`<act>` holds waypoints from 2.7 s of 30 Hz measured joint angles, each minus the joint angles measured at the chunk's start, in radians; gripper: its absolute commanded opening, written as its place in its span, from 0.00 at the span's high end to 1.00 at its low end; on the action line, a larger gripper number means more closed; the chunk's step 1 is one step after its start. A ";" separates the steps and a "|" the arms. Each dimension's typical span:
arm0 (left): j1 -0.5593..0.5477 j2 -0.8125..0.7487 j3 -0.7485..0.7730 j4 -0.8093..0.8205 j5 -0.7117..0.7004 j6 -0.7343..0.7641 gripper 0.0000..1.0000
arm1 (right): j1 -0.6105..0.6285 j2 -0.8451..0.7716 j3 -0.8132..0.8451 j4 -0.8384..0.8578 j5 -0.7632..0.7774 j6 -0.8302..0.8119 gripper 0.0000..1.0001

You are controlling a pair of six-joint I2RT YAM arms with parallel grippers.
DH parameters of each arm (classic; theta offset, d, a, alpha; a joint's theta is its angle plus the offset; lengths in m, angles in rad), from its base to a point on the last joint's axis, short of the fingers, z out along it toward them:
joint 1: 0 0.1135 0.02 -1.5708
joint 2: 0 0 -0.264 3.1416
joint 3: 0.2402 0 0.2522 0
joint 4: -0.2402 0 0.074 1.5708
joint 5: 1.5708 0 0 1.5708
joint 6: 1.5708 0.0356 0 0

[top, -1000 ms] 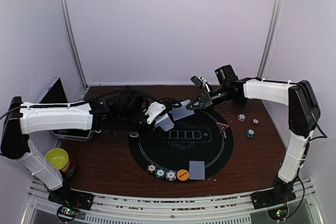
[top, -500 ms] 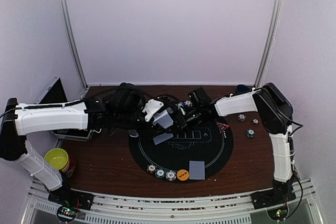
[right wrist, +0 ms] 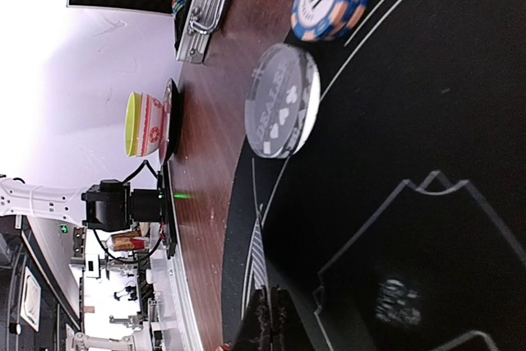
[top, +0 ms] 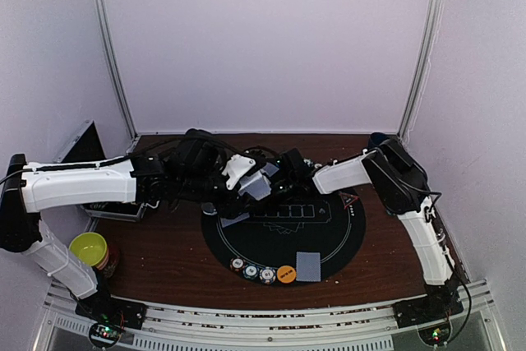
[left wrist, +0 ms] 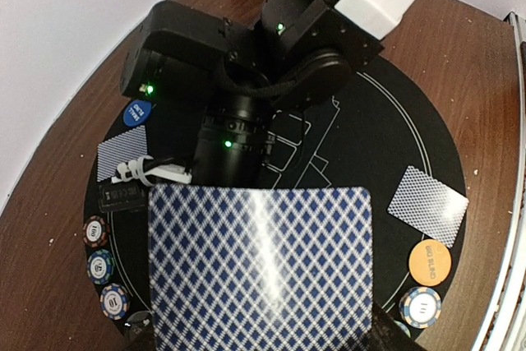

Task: Distribute texas hold em gaming equipment
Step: Distribute the poker card in the dealer area.

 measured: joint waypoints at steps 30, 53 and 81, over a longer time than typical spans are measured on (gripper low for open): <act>0.000 -0.005 0.000 0.000 0.000 0.006 0.40 | 0.090 0.096 0.092 0.070 0.005 0.124 0.92; 0.000 -0.005 0.000 0.000 -0.001 0.007 0.40 | 0.102 0.072 0.160 -0.148 0.103 -0.068 0.63; 0.000 -0.005 0.000 0.000 -0.001 0.007 0.40 | -0.009 -0.158 0.078 -0.503 0.341 -0.424 0.49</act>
